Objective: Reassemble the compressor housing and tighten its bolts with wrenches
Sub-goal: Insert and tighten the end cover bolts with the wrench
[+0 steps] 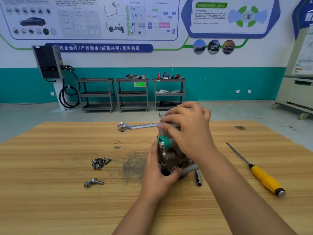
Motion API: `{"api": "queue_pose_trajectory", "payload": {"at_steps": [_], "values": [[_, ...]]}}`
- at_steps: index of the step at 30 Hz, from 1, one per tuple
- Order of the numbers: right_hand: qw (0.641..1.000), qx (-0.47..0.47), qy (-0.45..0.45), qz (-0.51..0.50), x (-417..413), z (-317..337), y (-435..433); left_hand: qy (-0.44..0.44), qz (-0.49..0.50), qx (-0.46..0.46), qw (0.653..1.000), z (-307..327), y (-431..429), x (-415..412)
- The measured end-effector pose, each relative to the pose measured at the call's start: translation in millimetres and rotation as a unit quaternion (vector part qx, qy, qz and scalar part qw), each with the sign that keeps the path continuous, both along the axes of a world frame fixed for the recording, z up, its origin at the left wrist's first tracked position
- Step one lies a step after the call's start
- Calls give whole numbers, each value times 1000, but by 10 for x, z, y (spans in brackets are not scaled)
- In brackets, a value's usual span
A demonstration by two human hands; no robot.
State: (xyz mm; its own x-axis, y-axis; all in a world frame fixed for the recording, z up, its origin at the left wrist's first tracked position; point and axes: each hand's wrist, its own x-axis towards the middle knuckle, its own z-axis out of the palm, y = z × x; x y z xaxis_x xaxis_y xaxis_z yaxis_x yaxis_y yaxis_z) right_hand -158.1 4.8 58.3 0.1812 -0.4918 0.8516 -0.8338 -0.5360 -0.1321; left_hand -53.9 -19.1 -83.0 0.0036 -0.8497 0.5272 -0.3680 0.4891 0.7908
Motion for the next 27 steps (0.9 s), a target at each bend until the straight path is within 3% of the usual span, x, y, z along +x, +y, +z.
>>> {"api": "queue_pose_trajectory", "payload": {"at_steps": [8,14,16,18,21,24,26,27], "values": [[961,218,-76,-150,-129,120,-240,4,-3,3,1000,-16,-11,-1],[912,313,-232,-125,-314,-12,-274,8,-5,-7,1000,-20,-12,-4],[864,343,-367,-42,-354,-99,-249,9,-6,-5,1000,-13,-13,-9],[788,348,-502,74,-358,-178,-199,9,-8,-7,1000,-5,-11,-14],[718,294,-600,195,-312,-295,-119,14,-13,-9,1000,4,-9,-20],[729,191,-612,240,-254,-448,-71,18,-13,-13,1000,6,-8,-20],[767,132,-585,228,-212,-527,-30,21,-14,-14,1000,12,-4,-15],[802,102,-547,215,-193,-560,1,22,-14,-12,1000,11,-2,-16]]}}
